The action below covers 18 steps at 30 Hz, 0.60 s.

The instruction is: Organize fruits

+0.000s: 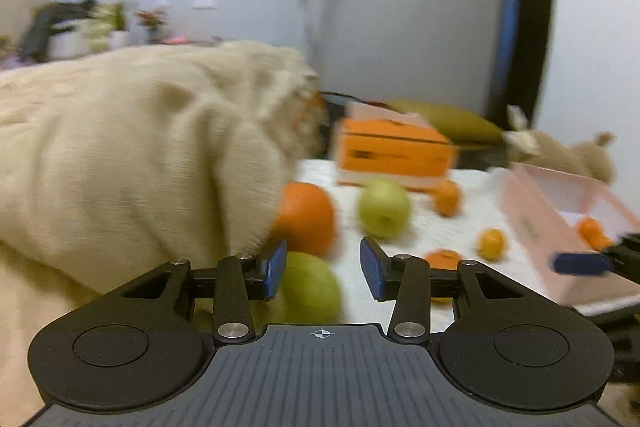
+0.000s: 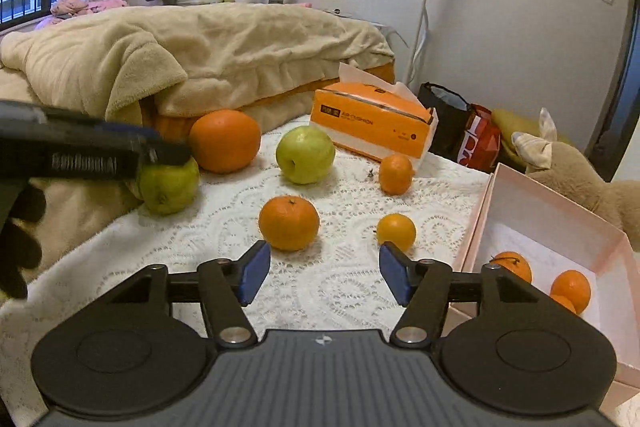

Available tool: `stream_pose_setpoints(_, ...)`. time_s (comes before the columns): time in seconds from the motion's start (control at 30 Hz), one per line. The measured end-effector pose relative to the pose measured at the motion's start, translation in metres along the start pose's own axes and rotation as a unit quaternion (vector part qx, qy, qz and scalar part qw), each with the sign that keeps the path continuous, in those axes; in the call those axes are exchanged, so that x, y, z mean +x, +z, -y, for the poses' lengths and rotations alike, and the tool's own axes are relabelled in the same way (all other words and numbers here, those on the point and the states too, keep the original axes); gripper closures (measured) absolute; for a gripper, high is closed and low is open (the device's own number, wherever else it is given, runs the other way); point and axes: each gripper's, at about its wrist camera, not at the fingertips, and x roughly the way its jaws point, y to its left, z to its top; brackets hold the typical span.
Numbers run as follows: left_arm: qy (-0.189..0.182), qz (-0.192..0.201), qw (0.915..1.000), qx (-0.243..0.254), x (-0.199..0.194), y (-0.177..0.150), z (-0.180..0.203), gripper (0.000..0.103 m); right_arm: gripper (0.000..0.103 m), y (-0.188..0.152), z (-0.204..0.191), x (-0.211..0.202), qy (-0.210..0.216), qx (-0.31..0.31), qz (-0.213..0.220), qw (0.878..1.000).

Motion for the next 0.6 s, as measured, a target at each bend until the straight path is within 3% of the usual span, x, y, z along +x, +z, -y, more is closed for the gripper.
stream_pose_setpoints(0.03,-0.003,-0.001,1.0000,-0.007,-0.001,0.002,-0.003,0.058,0.042,-0.002,-0.002,0.001,-0.004,-0.003,-0.002,1.000)
stream_pose_setpoints(0.1,-0.044,-0.006,0.9981,-0.043,-0.005,0.008,-0.013,0.058,0.042,-0.002,-0.007,0.004,-0.002,-0.007,-0.001,1.000)
stream_pose_setpoints(0.17,-0.073,0.011,0.9933,-0.089,-0.015,0.016,-0.029,0.057,0.039,0.004,-0.014,0.008,0.030,0.005,0.002,1.000)
stream_pose_setpoints(0.27,-0.063,0.036,0.9900,-0.121,-0.026,0.024,-0.046,0.058,0.036,0.016,-0.032,0.020,0.091,0.018,0.013,0.996)
stream_pose_setpoints(0.4,-0.068,0.032,0.9855,-0.152,-0.021,0.025,-0.063,0.067,0.036,0.044,-0.057,0.051,0.141,0.047,0.016,0.989)
stream_pose_setpoints(0.6,-0.069,0.024,0.9876,-0.139,-0.018,0.022,-0.059,0.067,0.036,0.059,-0.070,0.105,0.183,0.090,-0.043,0.978)
